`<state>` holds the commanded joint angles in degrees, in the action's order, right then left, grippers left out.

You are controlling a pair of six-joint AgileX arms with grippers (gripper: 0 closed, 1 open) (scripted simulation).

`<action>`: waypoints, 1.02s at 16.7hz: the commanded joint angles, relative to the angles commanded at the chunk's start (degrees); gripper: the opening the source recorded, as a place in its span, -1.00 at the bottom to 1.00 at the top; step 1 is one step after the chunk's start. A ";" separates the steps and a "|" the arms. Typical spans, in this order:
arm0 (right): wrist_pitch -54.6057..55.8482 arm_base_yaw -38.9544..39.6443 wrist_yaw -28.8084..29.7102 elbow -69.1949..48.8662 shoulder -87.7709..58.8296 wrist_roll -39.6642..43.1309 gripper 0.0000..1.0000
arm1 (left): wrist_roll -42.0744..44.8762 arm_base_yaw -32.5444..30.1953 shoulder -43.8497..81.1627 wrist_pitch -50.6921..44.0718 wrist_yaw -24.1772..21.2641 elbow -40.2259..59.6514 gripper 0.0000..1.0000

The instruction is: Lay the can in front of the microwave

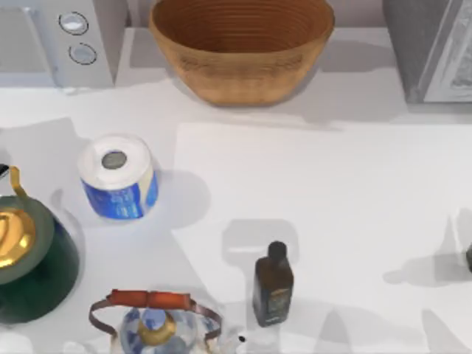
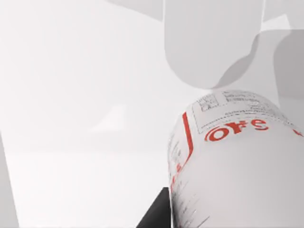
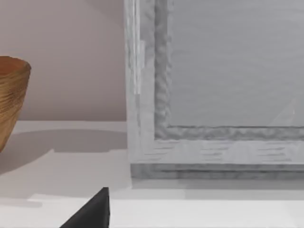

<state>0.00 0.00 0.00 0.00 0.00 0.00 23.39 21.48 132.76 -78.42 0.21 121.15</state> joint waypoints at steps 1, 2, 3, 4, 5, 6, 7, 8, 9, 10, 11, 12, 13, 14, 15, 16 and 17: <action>0.00 0.00 0.00 0.00 0.00 0.00 1.00 | -0.02 0.04 -0.03 0.59 -0.13 -0.53 -1.00; 0.00 0.00 0.00 0.00 0.00 0.00 1.00 | -0.03 0.08 -0.04 1.12 -0.20 -1.03 -1.00; 0.00 0.00 0.00 0.00 0.00 0.00 1.00 | -0.04 0.11 -0.01 1.41 -0.16 -1.35 -1.00; 0.00 0.00 0.00 0.00 0.00 0.00 1.00 | -0.04 0.11 -0.01 1.43 -0.15 -1.37 -1.00; 0.00 0.00 0.00 0.00 0.00 0.00 1.00 | -0.04 0.11 -0.01 1.43 -0.15 -1.37 -1.00; 0.00 0.00 0.00 0.00 0.00 0.00 1.00 | -0.04 0.11 -0.01 1.43 -0.15 -1.37 -1.00; 0.00 0.00 0.00 0.00 0.00 0.00 1.00 | -0.04 0.11 -0.01 1.43 -0.15 -1.37 -0.85; 0.00 0.00 0.00 0.00 0.00 0.00 1.00 | -0.04 0.11 -0.01 1.43 -0.15 -1.37 -0.70; 0.00 0.00 0.00 0.00 0.00 0.00 1.00 | -0.04 0.11 -0.01 1.43 -0.15 -1.37 -0.55; 0.00 0.00 0.00 0.00 0.00 0.00 1.00 | -0.04 0.11 -0.01 1.43 -0.15 -1.37 -0.40; 0.00 0.00 0.00 0.00 0.00 0.00 1.00 | -0.04 0.11 -0.01 1.43 -0.15 -1.37 -0.25; 0.00 0.00 0.00 0.00 0.00 0.00 1.00 | -0.04 0.11 -0.01 1.43 -0.15 -1.37 -0.10; 0.00 0.00 0.00 0.00 0.00 0.00 1.00 | -0.04 0.11 -0.01 1.43 -0.15 -1.37 0.06; 0.00 0.00 0.00 0.00 0.00 0.00 1.00 | -0.04 0.11 -0.01 1.43 -0.15 -1.37 0.21; 0.00 0.00 0.00 0.00 0.00 0.00 1.00 | -0.04 0.11 -0.01 1.43 -0.15 -1.37 0.36; 0.00 0.00 0.00 0.00 0.00 0.00 1.00 | -0.04 0.11 -0.01 1.43 -0.15 -1.37 0.51; 0.00 0.00 0.00 0.00 0.00 0.00 1.00 | -0.04 0.11 -0.01 1.43 -0.15 -1.37 0.66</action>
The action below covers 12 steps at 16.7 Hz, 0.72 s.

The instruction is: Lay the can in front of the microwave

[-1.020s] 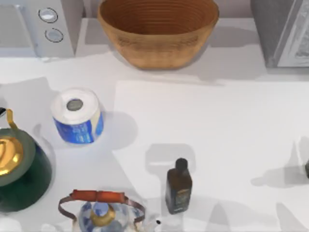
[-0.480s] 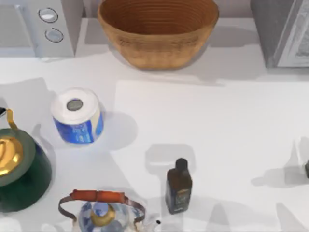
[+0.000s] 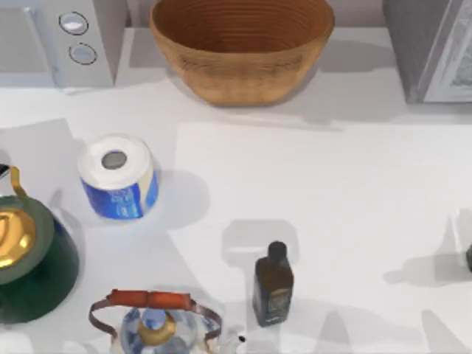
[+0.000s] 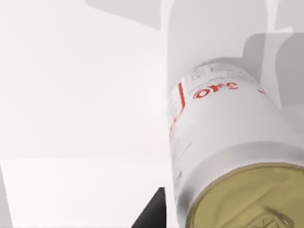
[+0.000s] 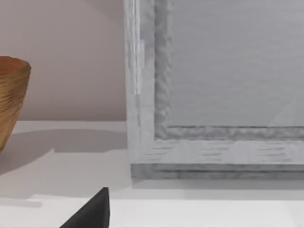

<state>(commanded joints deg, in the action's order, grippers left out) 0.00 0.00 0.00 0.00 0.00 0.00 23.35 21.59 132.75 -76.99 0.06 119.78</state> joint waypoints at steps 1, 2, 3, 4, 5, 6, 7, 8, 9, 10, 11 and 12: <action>0.00 0.00 0.00 0.00 0.00 0.00 1.00 | 0.00 0.00 0.00 0.00 0.00 0.00 0.81; 0.00 0.00 0.00 0.00 0.00 0.00 1.00 | 0.00 0.00 0.00 0.00 0.00 0.00 0.96; 0.00 0.00 0.00 0.00 0.00 0.00 1.00 | 0.00 0.00 0.00 0.00 0.00 0.00 1.00; 0.00 0.00 0.00 0.00 0.00 0.00 1.00 | 0.00 0.00 0.00 0.00 0.00 0.00 1.00; 0.00 0.00 0.00 0.00 0.00 0.00 1.00 | 0.00 0.00 0.00 0.00 0.00 0.00 1.00; 0.00 0.00 0.00 0.00 0.00 0.00 1.00 | 0.00 0.00 0.00 0.00 0.00 0.00 1.00; 0.00 0.00 0.00 0.00 0.00 0.00 1.00 | 0.00 0.00 0.00 0.00 0.00 0.00 1.00; 0.00 0.00 0.00 0.00 0.00 0.00 1.00 | 0.00 0.00 0.00 0.00 0.00 0.00 1.00; 0.00 0.00 0.00 0.00 0.00 0.00 1.00 | 0.00 0.00 0.00 0.00 0.00 0.00 1.00; 0.00 0.00 0.00 0.00 0.00 0.00 1.00 | 0.00 0.00 0.00 0.00 0.00 0.00 1.00; 0.00 0.00 0.00 0.00 0.00 0.00 1.00 | 0.00 -0.06 0.01 -0.01 0.00 0.01 1.00; 0.00 0.00 0.00 0.00 0.00 0.00 1.00 | 0.01 -0.04 0.14 -0.22 0.00 0.22 1.00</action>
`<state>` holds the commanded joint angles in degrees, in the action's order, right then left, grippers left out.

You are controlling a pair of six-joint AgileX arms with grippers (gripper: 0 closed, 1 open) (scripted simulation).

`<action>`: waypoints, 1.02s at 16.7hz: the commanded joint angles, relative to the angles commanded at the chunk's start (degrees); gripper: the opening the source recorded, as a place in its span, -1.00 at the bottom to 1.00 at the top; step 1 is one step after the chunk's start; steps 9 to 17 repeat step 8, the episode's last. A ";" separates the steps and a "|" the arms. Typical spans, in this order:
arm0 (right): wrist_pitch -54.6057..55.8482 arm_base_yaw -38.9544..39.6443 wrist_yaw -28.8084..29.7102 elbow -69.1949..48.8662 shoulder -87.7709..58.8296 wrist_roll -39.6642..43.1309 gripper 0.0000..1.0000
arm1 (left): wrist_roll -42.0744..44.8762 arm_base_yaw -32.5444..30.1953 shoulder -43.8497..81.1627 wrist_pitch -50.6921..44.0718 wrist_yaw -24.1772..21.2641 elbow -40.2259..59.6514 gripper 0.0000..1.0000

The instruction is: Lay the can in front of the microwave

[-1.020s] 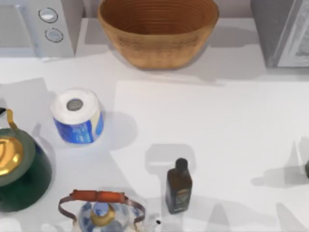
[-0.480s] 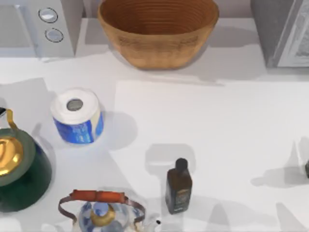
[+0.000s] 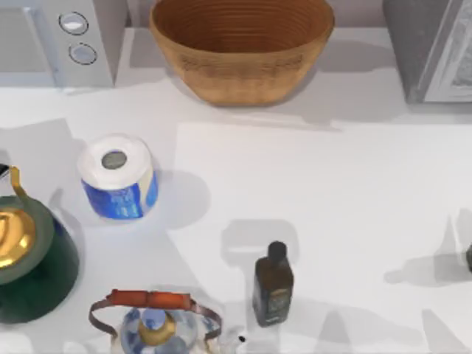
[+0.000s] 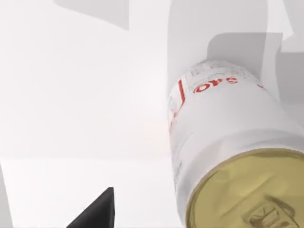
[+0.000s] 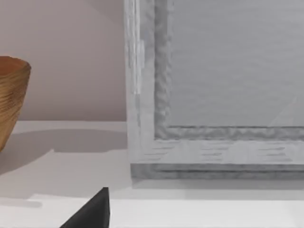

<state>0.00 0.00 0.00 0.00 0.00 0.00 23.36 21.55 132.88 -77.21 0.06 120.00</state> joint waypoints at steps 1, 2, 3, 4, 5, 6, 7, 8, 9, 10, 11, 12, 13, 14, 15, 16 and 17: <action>0.00 0.00 0.00 0.00 0.00 0.00 1.00 | -0.01 0.03 0.29 -0.82 -0.01 0.81 1.00; 0.00 0.00 0.00 0.00 0.00 0.00 1.00 | -0.02 0.03 0.50 -2.20 -0.01 2.23 1.00; 0.00 0.00 0.00 0.00 0.00 0.00 1.00 | -0.01 0.00 0.64 -3.81 -0.01 4.24 1.00; 0.00 0.00 0.00 0.00 0.00 0.00 1.00 | -0.01 -0.01 0.79 -5.52 -0.01 6.51 1.00; 0.00 0.00 0.00 0.00 0.00 0.00 1.00 | -0.02 -0.02 0.98 -7.26 -0.02 8.57 1.00; 0.00 0.00 0.00 0.00 0.00 0.00 1.00 | -0.02 -0.03 1.14 -8.73 -0.02 10.06 1.00; 0.00 0.00 0.00 0.00 0.00 0.00 1.00 | -0.04 -0.07 1.22 -9.60 -0.01 10.94 1.00; 0.00 0.00 0.00 0.00 0.00 0.00 1.00 | -0.06 -0.09 1.21 -9.86 -0.02 11.20 1.00; 0.00 0.00 0.00 0.00 0.00 0.00 1.00 | -0.06 -0.09 1.21 -9.86 -0.02 11.20 1.00; 0.00 0.00 0.00 0.00 0.00 0.00 1.00 | -0.06 -0.09 1.21 -9.86 -0.02 11.20 1.00; 0.00 0.00 0.00 0.00 0.00 0.00 1.00 | -0.06 -0.09 1.21 -9.86 -0.02 11.20 1.00; 0.00 0.00 0.00 0.00 0.00 0.00 1.00 | -0.06 -0.09 1.21 -9.86 -0.02 11.20 1.00; 0.00 0.00 0.00 0.00 0.00 0.00 1.00 | -0.06 -0.09 1.21 -9.86 -0.02 11.20 1.00; 0.00 0.00 0.00 0.00 0.00 0.00 1.00 | -0.06 -0.09 1.21 -9.86 -0.02 11.20 1.00; 0.00 0.00 0.00 0.00 0.00 0.00 1.00 | -0.06 -0.09 1.21 -9.86 -0.02 11.20 1.00; 0.00 0.00 0.00 0.00 0.00 0.00 1.00 | -0.06 -0.09 1.21 -9.86 -0.02 11.20 1.00; 0.00 0.00 0.00 0.00 0.00 0.00 1.00 | -0.06 -0.09 1.21 -9.86 -0.02 11.20 1.00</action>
